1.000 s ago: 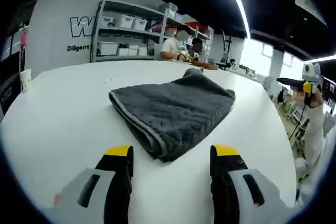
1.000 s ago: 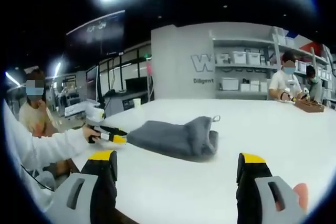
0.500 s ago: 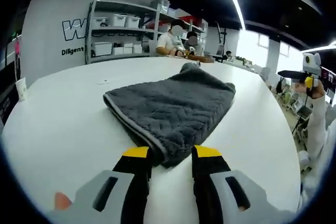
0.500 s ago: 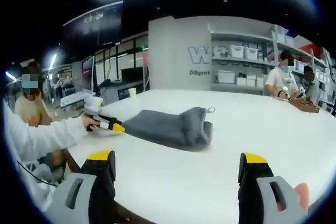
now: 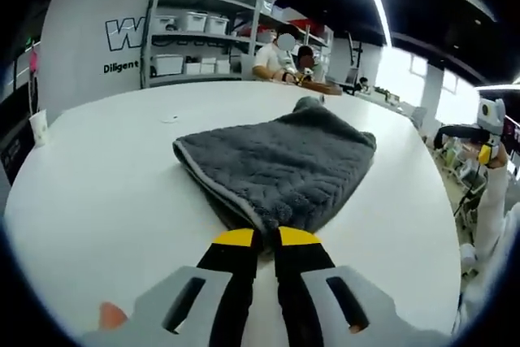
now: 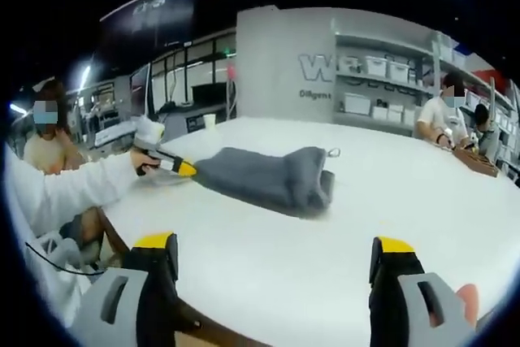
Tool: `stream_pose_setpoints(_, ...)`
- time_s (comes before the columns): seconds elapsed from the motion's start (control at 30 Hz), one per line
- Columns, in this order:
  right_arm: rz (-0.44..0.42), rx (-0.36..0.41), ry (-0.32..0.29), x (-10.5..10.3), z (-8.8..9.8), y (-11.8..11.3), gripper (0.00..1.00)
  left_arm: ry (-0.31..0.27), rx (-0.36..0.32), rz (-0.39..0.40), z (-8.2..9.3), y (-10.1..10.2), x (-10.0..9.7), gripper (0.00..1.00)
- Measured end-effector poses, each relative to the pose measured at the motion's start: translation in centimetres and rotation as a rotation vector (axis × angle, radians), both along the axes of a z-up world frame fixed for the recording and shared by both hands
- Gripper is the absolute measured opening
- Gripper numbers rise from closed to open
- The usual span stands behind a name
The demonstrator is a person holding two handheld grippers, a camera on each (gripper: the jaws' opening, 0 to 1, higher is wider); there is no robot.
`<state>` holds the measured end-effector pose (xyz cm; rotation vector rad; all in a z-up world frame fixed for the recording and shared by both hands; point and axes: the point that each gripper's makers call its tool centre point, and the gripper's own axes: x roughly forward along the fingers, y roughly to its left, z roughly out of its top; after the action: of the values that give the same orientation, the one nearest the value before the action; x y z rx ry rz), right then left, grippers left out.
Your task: Open the folded towel by lifting each exposed corner and separating the folded layers until the towel lies flat within the target outline without major curled edges
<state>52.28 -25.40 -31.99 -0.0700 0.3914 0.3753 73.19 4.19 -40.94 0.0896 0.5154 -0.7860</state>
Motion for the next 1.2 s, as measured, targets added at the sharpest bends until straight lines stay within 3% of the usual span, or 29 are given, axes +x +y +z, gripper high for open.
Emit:
stream_pose_setpoints(0.27, 0.006, 0.010, -0.011, 0.0, 0.2, 0.0, 0.99, -0.028, 0.119, 0.053, 0.3, 1.3, 2.7, 0.08)
stream_pose_setpoints(0.6, 0.013, 0.018, -0.006, 0.1, 0.1, 0.1, 0.99, -0.066, 0.300, 0.053, 0.2, 1.5, 6.7, 0.08)
stream_pose_setpoints(0.7, 0.023, 0.018, -0.002, 0.2, -0.1, 0.4, 0.99, -0.049, 0.323, 0.057, 0.1, 1.1, 8.5, 0.08)
stream_pose_setpoints(0.87, 0.035, 0.017, 0.003, 0.3, -0.2, 0.7, 0.99, -0.070, 0.435, 0.014, 0.0, 0.3, 12.2, 0.08)
stream_pose_setpoints(1.2, 0.049, 0.023, 0.009, 0.5, -0.6, 0.9, 0.99, -0.069, 0.506, 0.044, 0.1, -1.8, 17.3, 0.09)
